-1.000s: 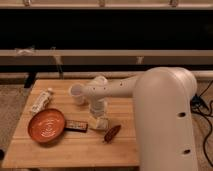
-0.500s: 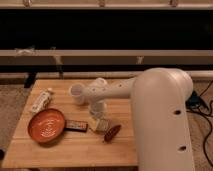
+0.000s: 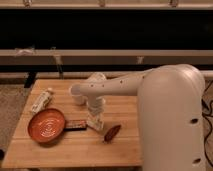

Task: Place the white sponge in the ceramic bowl

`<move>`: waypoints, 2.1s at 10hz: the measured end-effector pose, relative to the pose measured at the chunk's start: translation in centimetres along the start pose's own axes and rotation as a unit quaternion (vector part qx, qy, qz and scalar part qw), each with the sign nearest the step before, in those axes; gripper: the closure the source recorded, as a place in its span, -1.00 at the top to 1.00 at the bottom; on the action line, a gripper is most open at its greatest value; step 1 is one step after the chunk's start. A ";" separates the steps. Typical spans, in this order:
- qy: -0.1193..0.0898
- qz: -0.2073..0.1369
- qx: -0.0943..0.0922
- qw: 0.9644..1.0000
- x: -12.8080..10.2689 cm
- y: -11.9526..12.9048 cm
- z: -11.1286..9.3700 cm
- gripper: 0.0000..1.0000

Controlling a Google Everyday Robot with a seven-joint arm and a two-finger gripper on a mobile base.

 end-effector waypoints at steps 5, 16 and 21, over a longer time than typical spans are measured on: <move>-0.018 -0.003 0.032 0.999 -4.9 3.6 -4.1 -1.00; -0.064 -0.011 0.075 0.995 -9.5 8.1 -10.5 -1.00; -0.068 -0.074 0.041 0.994 -15.2 14.5 -10.8 -0.96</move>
